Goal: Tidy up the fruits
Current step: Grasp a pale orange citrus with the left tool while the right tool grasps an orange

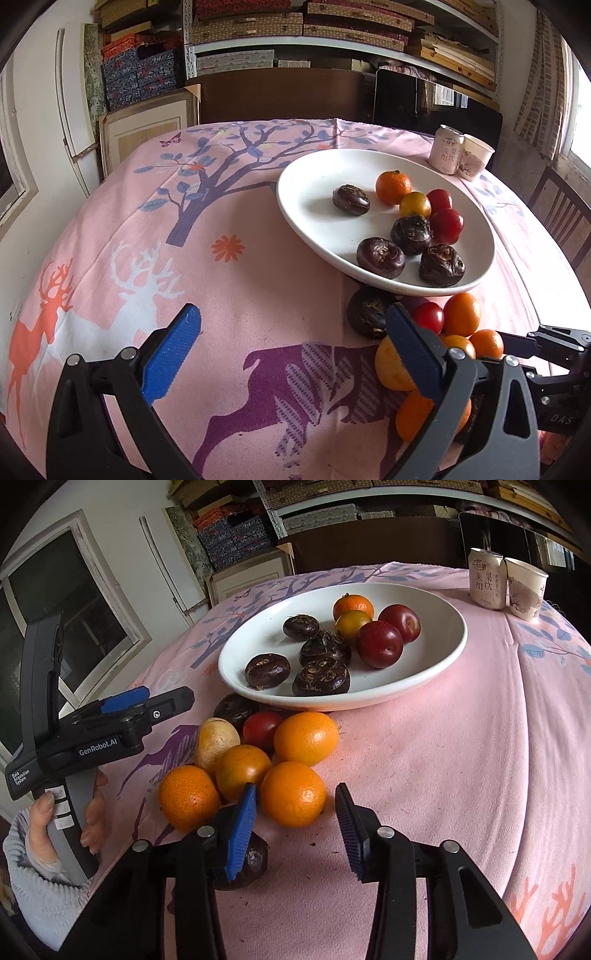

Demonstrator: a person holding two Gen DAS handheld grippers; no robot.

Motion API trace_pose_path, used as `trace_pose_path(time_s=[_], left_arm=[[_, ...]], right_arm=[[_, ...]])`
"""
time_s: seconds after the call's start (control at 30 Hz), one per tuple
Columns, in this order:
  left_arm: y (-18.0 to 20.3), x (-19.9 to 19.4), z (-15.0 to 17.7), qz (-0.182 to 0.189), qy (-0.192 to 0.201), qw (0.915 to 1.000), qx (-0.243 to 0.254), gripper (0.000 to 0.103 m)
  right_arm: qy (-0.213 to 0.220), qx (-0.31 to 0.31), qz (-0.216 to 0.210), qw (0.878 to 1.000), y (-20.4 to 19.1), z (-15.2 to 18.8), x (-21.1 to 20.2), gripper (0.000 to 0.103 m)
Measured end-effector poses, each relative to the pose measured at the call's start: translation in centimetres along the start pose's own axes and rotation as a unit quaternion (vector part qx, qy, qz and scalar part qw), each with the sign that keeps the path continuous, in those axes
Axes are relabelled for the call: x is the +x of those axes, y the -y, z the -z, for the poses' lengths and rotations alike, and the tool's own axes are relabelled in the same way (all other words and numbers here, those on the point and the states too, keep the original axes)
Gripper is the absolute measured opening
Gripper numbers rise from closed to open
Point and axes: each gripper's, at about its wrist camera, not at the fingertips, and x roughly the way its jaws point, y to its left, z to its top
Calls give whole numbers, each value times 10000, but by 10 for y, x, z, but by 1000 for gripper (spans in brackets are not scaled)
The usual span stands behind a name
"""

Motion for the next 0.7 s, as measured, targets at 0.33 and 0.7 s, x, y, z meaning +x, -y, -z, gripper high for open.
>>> trace_pose_path(time_s=[0.33, 0.7], left_arm=[[30, 1, 6, 259, 11, 9981, 555, 98], [28, 8, 10, 567, -158, 9971, 472, 99]], right_arm=[[162, 216, 321, 9991, 14, -4, -11, 37], [128, 248, 387, 9989, 16, -5, -8, 37]])
